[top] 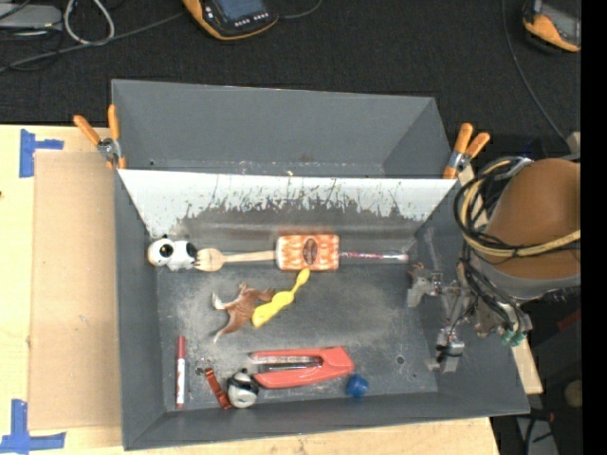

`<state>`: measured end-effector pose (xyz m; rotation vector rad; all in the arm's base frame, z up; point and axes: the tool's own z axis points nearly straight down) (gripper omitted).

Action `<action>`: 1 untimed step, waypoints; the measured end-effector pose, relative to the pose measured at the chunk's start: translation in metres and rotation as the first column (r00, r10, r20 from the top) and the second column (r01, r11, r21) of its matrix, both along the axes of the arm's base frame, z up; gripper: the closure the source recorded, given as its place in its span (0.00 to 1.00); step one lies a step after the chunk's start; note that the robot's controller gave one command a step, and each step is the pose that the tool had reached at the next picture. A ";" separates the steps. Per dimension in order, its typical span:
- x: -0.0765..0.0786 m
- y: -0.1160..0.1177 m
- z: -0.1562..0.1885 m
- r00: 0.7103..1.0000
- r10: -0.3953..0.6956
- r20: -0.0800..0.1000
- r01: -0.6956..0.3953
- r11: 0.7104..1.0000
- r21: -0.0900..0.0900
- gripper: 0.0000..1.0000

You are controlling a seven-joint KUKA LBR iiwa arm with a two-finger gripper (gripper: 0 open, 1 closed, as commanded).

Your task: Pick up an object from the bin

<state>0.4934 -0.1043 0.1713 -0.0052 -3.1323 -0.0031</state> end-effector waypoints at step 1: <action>0.002 0.001 0.004 1.000 0.005 0.008 -0.005 1.000 -0.001 0.00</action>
Offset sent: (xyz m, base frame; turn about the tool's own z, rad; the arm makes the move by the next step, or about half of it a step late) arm -0.0199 0.1078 -0.1013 -0.2355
